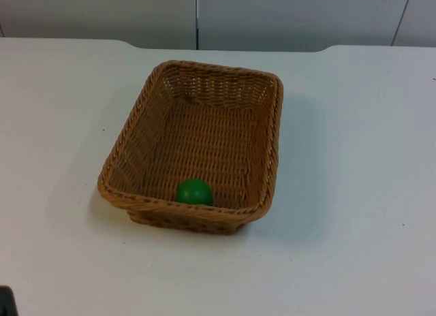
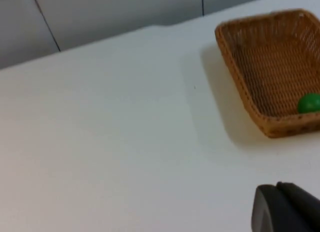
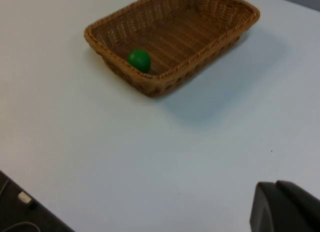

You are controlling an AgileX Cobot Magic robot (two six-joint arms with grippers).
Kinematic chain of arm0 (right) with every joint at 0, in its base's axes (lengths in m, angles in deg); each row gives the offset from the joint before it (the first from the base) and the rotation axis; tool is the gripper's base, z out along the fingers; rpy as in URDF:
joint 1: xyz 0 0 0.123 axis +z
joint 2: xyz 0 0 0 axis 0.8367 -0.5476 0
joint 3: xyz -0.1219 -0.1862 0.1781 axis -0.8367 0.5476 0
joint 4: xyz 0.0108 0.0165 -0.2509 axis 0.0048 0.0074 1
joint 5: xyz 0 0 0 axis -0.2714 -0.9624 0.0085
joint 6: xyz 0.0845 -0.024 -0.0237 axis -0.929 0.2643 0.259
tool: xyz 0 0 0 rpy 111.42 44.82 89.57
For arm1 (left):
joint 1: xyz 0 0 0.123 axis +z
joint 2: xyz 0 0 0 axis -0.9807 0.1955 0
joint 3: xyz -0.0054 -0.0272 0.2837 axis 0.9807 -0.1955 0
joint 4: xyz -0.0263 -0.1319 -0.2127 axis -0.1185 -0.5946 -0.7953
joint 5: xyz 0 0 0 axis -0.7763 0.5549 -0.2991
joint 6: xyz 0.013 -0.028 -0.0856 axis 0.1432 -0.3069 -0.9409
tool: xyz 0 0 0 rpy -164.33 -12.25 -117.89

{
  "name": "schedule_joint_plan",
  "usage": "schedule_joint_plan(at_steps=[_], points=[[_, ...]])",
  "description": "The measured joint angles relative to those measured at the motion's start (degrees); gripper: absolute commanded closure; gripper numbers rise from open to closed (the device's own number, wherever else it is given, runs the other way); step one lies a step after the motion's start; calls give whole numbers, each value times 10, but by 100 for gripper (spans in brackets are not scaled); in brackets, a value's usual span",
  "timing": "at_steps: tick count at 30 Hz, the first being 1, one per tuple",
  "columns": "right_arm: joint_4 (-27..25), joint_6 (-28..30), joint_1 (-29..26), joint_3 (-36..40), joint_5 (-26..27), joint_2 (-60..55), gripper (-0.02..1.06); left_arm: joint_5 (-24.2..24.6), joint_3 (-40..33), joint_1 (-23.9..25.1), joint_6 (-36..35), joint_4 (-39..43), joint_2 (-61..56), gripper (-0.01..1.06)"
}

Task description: Pick up the basket with the left hand and place the ball into the basket with the right hand.

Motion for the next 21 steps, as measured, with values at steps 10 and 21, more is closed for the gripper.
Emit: schedule_joint_plan(at_steps=[10, 21], points=[[23, -1, 0, 0, 0, 0, 105, -10, -31, 0, 0, 0, 0, 105], [29, -5, 0, 3, 15, 0, 105, -36, -48, 0, -16, 3, 0, 105]])
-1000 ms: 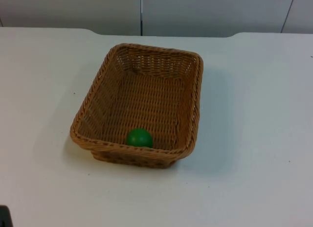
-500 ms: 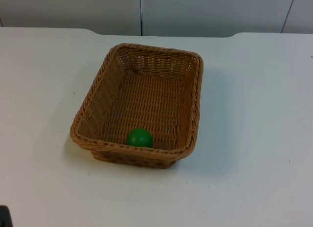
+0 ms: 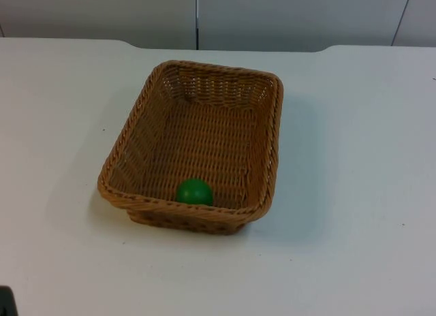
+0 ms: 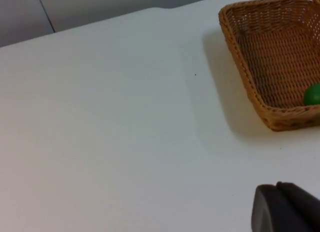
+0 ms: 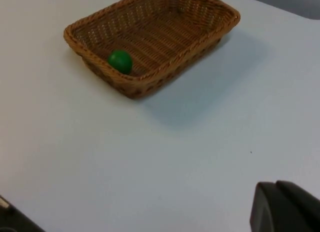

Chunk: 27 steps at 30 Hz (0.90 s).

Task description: Pick up the basket with the left hand and place the ball into the basket with the right hand.

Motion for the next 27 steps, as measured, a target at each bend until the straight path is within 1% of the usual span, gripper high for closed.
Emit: schedule_joint_plan(at_steps=[4, 7, 19, 20, 21, 22, 23, 24, 25, 27], points=[[1, -18, 0, 14, 24, 0, 105, 0, 0, 0, 0, 0, 0, 105], [3, -32, 0, 17, 31, 0, 105, 0, 0, 0, -1, 0, 0, 105], [11, -41, -4, 17, 36, 0, 105, 0, 0, 0, -1, 0, 0, 105], [11, -41, -19, 17, 36, 0, 105, 0, 0, 0, -1, 0, 0, 105], [11, -41, -49, 17, 36, 0, 105, 0, 0, 0, -1, 0, 0, 105], [8, -41, -82, 17, 36, 0, 105, 0, 0, 0, -1, 0, 0, 105], [5, -41, -128, 17, 37, 0, 105, 0, 0, 0, -1, 0, 0, 105], [5, -41, -128, 17, 37, 0, 105, 0, 0, 0, -1, 0, 0, 105], [4, -41, -176, 17, 37, 0, 105, 0, 0, 0, -1, 0, 0, 105], [4, -41, -250, 17, 37, 0, 105, 0, 0, 0, -1, 0, 0, 105]])
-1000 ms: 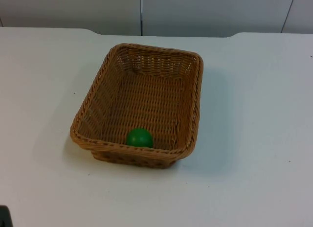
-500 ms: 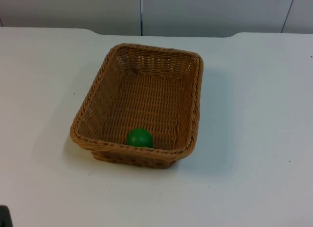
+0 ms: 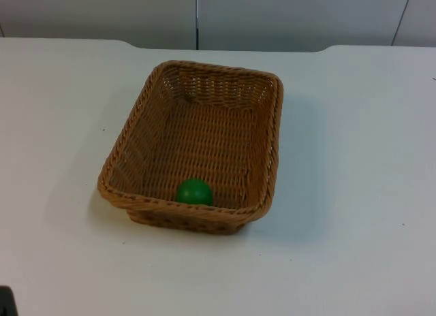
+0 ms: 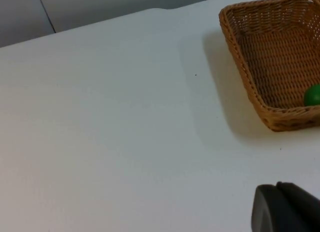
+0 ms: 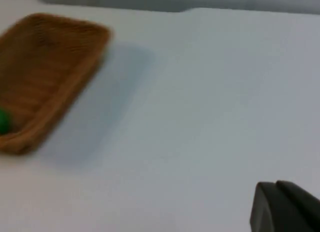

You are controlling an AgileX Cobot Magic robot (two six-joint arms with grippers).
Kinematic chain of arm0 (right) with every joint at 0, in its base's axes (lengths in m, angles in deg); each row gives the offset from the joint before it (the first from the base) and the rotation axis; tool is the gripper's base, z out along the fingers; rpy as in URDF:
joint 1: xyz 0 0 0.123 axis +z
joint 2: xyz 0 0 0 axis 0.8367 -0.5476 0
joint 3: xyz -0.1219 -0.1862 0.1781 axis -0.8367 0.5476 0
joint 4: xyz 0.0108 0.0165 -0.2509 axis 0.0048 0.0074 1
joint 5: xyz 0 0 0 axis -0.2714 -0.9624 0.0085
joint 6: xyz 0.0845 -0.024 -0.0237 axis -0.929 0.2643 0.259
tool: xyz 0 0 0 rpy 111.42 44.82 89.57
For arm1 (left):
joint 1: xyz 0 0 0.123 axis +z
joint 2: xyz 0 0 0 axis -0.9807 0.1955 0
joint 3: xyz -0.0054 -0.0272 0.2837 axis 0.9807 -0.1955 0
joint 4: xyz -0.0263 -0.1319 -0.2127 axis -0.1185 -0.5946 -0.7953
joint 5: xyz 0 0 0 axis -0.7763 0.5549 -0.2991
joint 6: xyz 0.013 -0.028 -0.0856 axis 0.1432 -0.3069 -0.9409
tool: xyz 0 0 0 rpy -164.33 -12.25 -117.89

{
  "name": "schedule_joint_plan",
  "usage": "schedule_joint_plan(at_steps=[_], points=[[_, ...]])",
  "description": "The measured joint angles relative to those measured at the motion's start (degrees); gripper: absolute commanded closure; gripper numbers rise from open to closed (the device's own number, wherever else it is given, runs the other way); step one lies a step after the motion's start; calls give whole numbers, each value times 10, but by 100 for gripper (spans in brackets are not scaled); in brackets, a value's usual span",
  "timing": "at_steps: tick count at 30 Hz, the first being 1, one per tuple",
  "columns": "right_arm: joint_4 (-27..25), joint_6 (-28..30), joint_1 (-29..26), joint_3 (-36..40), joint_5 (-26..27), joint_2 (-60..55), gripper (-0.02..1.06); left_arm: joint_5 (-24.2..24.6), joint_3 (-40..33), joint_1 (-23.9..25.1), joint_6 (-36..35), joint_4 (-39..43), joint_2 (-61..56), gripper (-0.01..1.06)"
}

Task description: Pick up the basket with the left hand and place the ball into the basket with the right hand.

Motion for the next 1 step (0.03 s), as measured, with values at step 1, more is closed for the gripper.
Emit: schedule_joint_plan(at_steps=[1], points=[[0, 0, -29, 0, 0, 0, 105, 0, 0, 0, 0, 0, 0, 105]])
